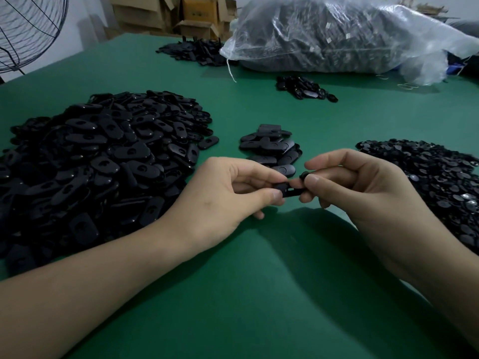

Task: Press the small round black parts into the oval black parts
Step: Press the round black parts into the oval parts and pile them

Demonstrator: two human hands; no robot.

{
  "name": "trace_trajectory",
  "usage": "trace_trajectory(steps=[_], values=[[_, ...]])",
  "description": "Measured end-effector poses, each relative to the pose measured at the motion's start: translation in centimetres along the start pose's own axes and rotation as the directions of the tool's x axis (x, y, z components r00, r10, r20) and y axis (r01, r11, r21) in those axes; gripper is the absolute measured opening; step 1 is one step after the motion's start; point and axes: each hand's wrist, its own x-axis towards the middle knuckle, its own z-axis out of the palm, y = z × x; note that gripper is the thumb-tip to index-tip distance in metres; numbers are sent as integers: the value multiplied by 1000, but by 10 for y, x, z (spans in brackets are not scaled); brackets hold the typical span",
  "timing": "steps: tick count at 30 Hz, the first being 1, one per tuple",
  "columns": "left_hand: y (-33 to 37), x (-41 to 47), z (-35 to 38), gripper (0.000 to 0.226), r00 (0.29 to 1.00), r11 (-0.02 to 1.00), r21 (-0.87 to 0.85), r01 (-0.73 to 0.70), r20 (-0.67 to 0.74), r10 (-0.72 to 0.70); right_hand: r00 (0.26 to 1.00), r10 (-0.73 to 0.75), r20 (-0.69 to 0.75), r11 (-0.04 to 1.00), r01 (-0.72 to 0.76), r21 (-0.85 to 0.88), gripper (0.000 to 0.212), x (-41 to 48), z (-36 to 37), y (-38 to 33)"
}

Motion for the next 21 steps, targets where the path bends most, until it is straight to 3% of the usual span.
trace_trajectory(steps=[6, 14, 21], values=[[2, 0, 2, 9, 993, 999, -38, 35, -109, -39, 998, -40, -39, 996, 37, -80, 28, -3, 4, 0], [7, -5, 10, 13, 992, 988, -151, 43, -113, -61, 997, -48, -56, 996, 43, -83, 12, -3, 7, 9], [6, -6, 12, 18, 990, 989, -132, 64, -115, -79, 990, -124, -63, 985, 115, -129, 7, -3, 6, 11]])
